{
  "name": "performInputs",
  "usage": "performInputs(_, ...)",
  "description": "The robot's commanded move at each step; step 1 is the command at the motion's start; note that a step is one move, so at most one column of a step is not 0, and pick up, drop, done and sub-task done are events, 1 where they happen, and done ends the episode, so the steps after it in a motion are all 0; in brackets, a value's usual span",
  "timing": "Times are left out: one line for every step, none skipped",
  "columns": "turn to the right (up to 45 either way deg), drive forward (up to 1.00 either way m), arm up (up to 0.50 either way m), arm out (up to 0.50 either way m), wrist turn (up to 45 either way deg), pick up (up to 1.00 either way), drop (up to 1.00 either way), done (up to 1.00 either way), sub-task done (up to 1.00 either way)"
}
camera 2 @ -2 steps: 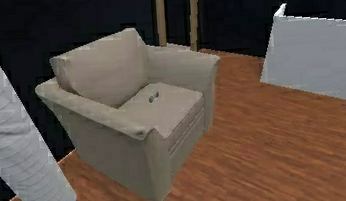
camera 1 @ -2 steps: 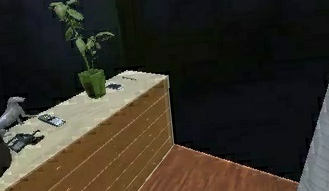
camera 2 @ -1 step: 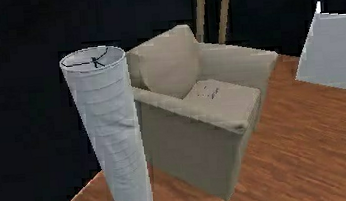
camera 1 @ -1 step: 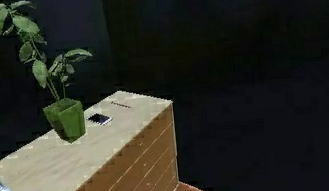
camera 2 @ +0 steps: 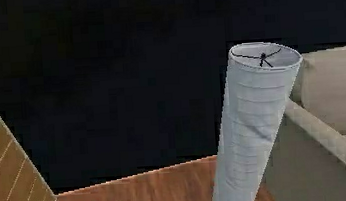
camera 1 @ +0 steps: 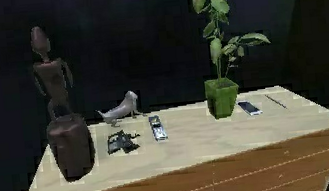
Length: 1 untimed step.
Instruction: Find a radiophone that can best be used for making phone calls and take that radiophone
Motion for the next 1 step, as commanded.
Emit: performInputs(-45.0, 0.0, 0.0, 0.0, 0.0, 0.0, 0.0, 0.0, 0.0)
